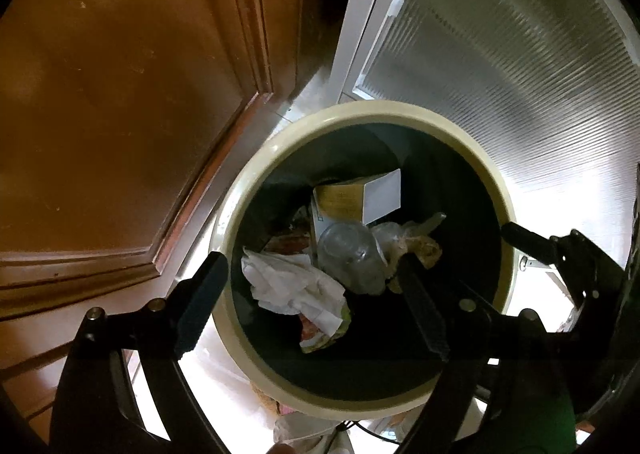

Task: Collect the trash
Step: 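Open both tools to drop the tissue and bottle into the bin, then raise both open tools back toward the counter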

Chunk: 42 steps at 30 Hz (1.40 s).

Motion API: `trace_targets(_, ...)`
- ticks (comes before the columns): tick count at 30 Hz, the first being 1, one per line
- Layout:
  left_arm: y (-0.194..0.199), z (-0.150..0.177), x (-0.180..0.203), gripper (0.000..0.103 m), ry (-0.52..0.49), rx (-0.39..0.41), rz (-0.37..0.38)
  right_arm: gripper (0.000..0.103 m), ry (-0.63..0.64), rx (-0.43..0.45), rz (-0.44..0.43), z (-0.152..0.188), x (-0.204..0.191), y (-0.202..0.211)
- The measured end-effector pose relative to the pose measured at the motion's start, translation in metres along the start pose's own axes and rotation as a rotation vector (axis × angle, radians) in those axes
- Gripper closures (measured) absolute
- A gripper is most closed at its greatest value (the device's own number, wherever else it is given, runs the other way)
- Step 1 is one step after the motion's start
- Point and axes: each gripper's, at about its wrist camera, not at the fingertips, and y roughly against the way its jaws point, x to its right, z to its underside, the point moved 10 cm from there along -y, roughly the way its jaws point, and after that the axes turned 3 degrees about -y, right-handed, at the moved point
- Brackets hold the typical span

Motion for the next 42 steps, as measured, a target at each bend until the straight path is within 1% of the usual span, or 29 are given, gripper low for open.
trace_targets(3,0.004,-0.001,-0.003,0.018,-0.001,0.008,-0.005,0.027,-0.028,0.001,0.011,0.001,0.001,0.005)
trace_targets(6,0.013,0.001,-0.005,0.018,-0.002,0.009,-0.011,0.027,-0.073,-0.017,0.005,0.002,0.001,0.010)
trace_targets(7,0.019,0.002,-0.005,0.018,-0.002,0.010,-0.013,0.028,-0.070,-0.084,-0.007,0.009,0.002,0.013)
trace_targets(8,0.025,0.003,-0.004,0.018,-0.001,0.011,-0.015,0.029,-0.077,-0.081,-0.001,0.009,0.003,0.020)
trace_targets(10,0.039,0.005,-0.003,0.018,-0.002,0.013,-0.019,0.037,-0.084,-0.086,0.007,0.007,0.004,0.034)
trace_targets(12,0.058,0.006,-0.002,0.018,-0.001,0.019,-0.021,0.040,-0.101,-0.096,0.000,0.004,0.003,0.055)
trace_targets(14,0.077,0.008,0.000,0.018,0.005,0.024,-0.020,0.040,-0.113,-0.092,-0.005,0.000,0.003,0.069)
trace_targets(18,0.111,0.009,0.008,0.018,0.023,0.031,-0.015,0.040,-0.129,-0.075,-0.014,-0.017,0.000,0.117)
trace_targets(21,0.143,0.007,0.014,0.018,0.041,0.041,-0.016,0.042,-0.147,-0.068,-0.025,-0.029,-0.003,0.149)
trace_targets(27,0.220,-0.001,0.019,0.018,0.099,0.060,-0.011,0.042,-0.174,-0.055,-0.040,-0.052,-0.010,0.222)
trace_targets(28,0.238,-0.003,0.021,0.018,0.104,0.066,-0.012,0.042,-0.172,-0.049,-0.045,-0.058,-0.012,0.237)
trace_targets(29,0.248,-0.004,0.021,0.018,0.104,0.070,-0.013,0.042,-0.170,-0.045,-0.049,-0.060,-0.013,0.246)
trace_targets(35,0.339,-0.013,0.029,0.018,0.096,0.121,-0.058,0.042,-0.139,-0.004,-0.073,-0.085,-0.023,0.329)
trace_targets(36,0.348,-0.014,0.029,0.018,0.098,0.127,-0.060,0.042,-0.128,0.007,-0.074,-0.090,-0.026,0.348)
trace_targets(42,0.430,-0.015,0.040,0.018,0.122,0.164,-0.074,0.042,-0.090,0.059,-0.111,-0.109,-0.035,0.427)
